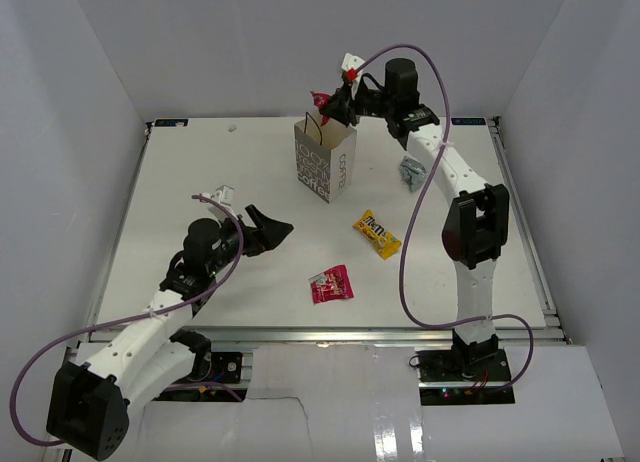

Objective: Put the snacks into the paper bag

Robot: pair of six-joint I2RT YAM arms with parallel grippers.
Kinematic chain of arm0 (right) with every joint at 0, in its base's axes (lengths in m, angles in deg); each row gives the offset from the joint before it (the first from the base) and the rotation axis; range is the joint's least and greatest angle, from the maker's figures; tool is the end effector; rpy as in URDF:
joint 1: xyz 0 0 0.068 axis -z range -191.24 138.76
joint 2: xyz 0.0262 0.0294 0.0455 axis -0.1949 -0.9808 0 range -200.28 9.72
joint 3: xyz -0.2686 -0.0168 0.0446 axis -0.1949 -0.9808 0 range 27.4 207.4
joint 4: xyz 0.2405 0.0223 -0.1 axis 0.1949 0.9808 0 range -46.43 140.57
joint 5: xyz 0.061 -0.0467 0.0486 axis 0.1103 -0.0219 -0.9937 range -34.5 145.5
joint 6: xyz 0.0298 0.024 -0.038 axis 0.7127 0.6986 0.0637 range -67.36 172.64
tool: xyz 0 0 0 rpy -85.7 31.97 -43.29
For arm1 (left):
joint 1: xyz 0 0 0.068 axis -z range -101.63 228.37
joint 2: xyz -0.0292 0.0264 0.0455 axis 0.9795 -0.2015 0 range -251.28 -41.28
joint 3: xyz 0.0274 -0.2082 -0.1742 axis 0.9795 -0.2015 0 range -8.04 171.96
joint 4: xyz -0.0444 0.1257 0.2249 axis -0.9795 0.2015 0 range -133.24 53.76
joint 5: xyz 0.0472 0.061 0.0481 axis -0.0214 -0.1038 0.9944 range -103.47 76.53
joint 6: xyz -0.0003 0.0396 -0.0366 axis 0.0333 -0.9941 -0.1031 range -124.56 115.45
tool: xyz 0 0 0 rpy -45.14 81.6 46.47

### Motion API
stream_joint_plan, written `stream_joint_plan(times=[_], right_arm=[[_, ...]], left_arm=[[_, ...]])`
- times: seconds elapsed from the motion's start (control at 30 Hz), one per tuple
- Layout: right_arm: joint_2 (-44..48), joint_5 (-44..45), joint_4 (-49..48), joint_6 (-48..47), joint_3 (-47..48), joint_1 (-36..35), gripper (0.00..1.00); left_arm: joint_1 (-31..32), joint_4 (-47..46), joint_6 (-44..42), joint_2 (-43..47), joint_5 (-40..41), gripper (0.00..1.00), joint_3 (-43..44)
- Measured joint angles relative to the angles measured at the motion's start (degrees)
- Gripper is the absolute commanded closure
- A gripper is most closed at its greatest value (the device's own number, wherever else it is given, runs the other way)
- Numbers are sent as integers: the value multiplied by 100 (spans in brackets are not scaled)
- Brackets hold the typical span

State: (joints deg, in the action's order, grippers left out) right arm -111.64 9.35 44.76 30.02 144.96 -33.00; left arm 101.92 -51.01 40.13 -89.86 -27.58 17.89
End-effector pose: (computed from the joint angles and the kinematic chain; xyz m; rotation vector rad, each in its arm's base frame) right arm 0.4586 0.2107 0.3740 -1.1510 1.2122 0.6528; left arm 0.1793 -0.0876 0.2447 -0.1751 1.9494 -1.0400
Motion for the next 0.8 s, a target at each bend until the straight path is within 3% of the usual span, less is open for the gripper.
stream_joint_plan(times=[0.1,0.2,0.4,0.8], right_arm=[[11,20,-15,-52,-15,-2,82],[127,26,-66,-116,-197,-9,62],[216,96,-52,-192,-387,-15,40],[1045,-103,859,-125,-413,127,32]], left_arm=[[2,2,-7,-181,-39,3,4],[24,11,-55,-354,-109,2,15],[179,20,-356,-667,-352,2,221],[1115,197,-1694,-2083,-809,5,977]])
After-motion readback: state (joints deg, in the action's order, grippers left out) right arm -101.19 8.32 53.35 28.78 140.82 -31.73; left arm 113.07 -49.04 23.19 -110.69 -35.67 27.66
